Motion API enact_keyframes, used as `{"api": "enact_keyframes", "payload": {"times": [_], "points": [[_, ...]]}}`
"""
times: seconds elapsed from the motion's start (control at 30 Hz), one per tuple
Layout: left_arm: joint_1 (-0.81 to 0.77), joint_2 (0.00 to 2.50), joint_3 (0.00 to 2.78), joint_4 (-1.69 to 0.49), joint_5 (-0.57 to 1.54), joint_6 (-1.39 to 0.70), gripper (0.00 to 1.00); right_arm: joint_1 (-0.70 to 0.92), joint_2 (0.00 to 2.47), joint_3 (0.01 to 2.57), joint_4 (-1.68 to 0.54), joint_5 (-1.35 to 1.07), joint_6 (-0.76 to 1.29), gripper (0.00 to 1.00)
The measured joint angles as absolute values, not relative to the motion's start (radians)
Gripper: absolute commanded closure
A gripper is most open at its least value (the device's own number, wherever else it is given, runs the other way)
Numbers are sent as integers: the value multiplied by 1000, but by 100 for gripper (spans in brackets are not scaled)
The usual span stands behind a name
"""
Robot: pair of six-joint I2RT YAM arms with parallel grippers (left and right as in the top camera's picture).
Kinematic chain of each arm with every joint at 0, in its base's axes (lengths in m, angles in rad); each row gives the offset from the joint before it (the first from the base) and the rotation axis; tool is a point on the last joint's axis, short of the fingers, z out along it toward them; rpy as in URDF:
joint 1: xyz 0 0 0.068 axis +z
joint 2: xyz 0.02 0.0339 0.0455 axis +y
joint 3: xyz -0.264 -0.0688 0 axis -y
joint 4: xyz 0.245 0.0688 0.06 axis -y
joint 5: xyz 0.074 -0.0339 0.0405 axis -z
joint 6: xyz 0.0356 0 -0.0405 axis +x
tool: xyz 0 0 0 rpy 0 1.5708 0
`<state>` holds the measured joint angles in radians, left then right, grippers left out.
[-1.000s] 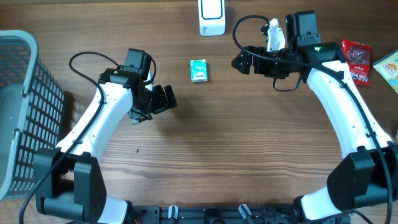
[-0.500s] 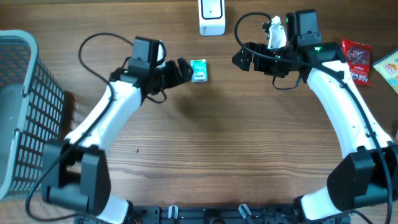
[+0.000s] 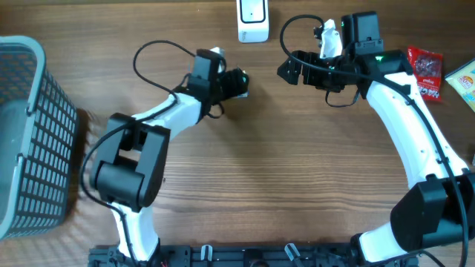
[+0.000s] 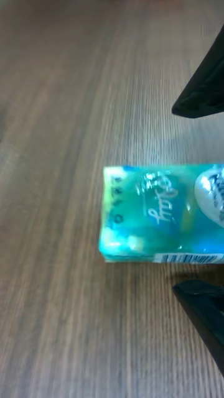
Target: Scan the item barcode
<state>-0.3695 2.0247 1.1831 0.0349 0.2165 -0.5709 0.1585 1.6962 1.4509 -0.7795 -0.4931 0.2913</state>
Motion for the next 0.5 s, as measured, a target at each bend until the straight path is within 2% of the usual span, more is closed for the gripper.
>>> {"api": "enact_keyframes", "payload": {"times": [0.13,0.2,0.27,0.33,0.5], "points": [[-411,2046,1183,38,108,-570,30,159,1696,1451,-779,-493,291,0],[-419,2054,1184,43,77,-570,48,159,1696,1451,-780,-493,291,0],[-420,2061,1185,44,65,-572,69,159,1696,1451,-780,-493,291,0],[-420,2073,1191,37,51,-580,82,159,1696,1451,-780,-493,291,0],[-419,2076,1208,9,68,-585,92,159,1696,1451,-780,-493,291,0]]}}
